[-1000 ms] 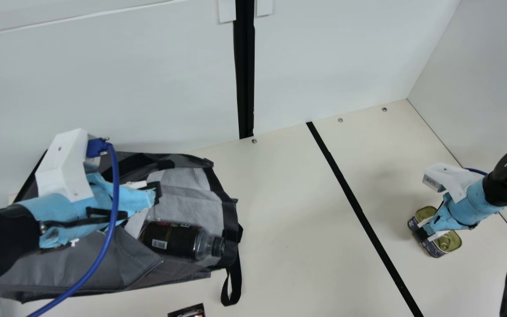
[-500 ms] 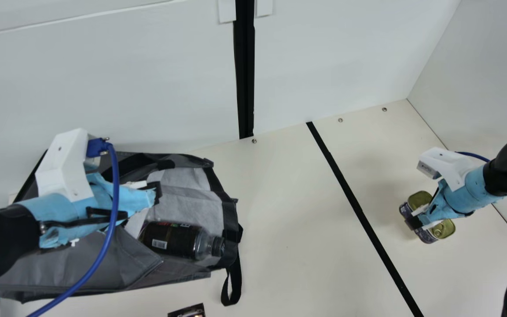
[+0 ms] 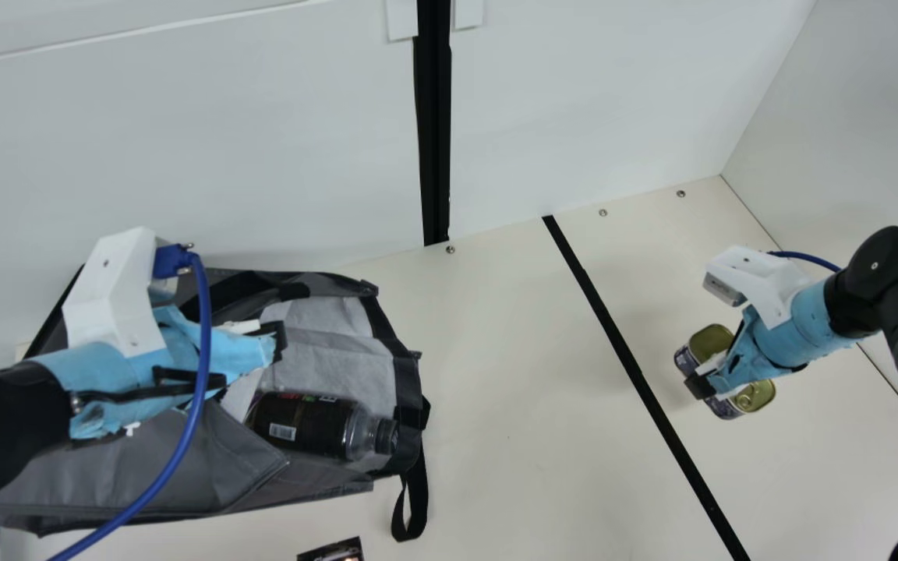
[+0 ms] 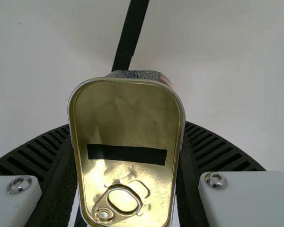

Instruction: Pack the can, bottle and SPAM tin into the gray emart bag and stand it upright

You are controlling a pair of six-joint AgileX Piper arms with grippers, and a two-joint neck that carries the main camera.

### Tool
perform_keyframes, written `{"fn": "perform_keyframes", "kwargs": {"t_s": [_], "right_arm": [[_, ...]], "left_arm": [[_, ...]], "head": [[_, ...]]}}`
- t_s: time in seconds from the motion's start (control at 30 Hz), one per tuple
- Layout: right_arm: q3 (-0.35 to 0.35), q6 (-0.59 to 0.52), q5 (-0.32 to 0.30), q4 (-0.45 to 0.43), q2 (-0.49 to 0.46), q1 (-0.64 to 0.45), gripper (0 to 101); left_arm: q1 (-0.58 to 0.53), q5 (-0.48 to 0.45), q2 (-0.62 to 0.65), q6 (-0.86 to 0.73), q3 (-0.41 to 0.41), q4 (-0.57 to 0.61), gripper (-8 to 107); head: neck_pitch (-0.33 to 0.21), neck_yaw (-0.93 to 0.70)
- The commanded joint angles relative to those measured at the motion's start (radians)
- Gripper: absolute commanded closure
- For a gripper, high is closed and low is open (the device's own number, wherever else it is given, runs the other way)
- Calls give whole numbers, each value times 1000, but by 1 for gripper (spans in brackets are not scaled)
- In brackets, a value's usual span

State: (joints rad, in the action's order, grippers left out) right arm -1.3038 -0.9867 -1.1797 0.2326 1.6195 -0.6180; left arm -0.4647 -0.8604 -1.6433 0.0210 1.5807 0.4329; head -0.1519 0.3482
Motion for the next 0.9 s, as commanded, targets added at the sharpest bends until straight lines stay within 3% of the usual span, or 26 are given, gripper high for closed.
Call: {"fn": "perform_keyframes", "kwargs": {"t_s": [0.0,0.87], "right_arm": [[0,0,-3,0,-6,20,101],[-11,-35,-40,26,-45,301,101]], "left_arm": [[0,0,0,0,0,0,107],[0,0,0,0,0,0,107]], "head": [[-23,1],[-23,1]]}}
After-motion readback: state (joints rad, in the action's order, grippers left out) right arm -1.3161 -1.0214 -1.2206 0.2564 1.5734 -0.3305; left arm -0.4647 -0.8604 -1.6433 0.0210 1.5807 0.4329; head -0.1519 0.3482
